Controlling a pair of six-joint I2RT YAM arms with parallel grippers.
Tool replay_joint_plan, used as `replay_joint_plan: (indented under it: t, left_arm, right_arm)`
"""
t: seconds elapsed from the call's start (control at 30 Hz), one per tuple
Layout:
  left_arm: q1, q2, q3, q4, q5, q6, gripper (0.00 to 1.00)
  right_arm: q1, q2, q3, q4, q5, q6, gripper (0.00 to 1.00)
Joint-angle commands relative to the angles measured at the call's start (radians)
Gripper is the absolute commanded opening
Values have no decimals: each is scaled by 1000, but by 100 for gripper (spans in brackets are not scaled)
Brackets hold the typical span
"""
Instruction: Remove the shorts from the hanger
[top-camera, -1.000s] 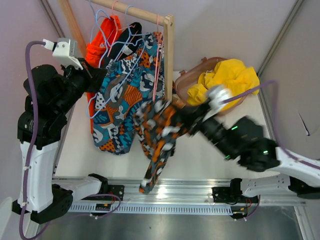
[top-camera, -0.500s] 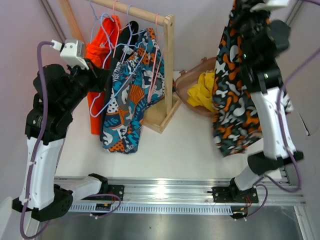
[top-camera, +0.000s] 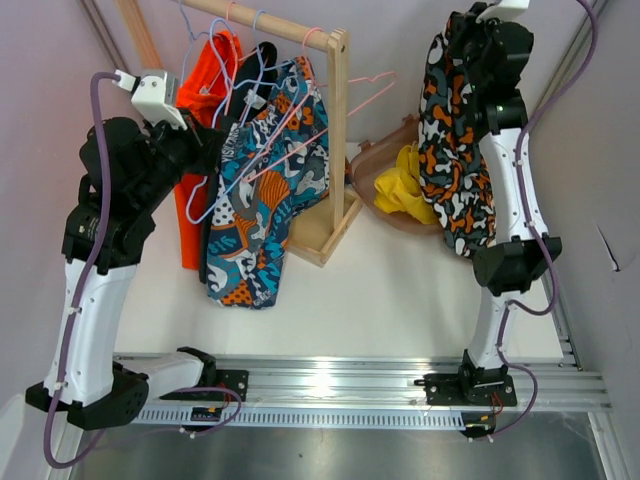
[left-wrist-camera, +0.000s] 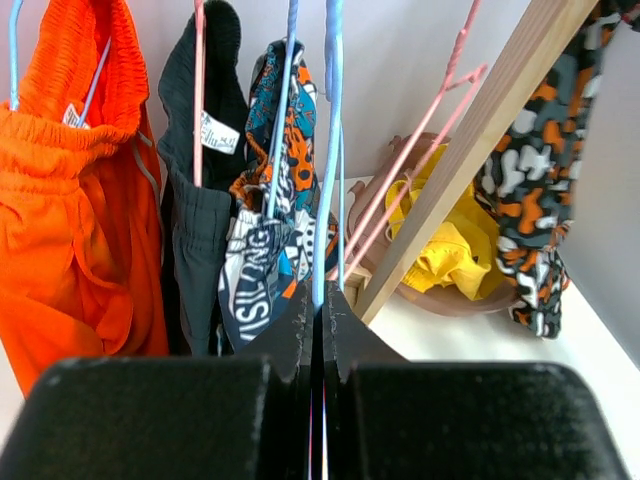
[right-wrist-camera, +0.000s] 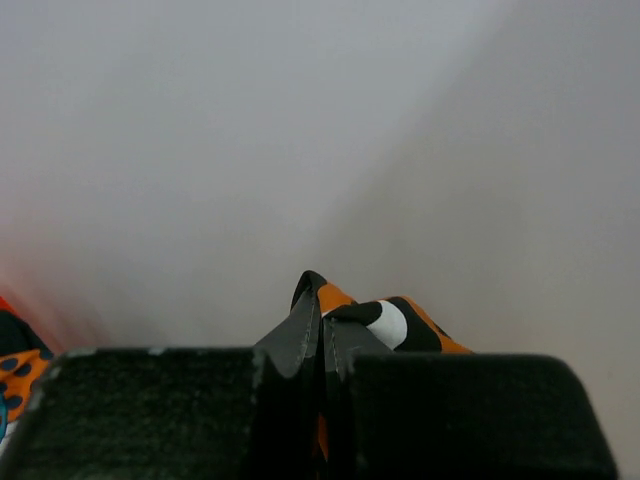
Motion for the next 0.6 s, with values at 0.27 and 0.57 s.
replay_joint_plan:
  t: [0.27, 0.57]
  left_arm:
    - [-17, 96, 47, 55, -11, 35, 0]
    - [-103, 141, 142, 61, -73, 39, 0]
  right_arm:
    - [-13, -250, -722, 145, -40, 154, 99]
    - [13, -534, -1310, 352, -78, 220, 99]
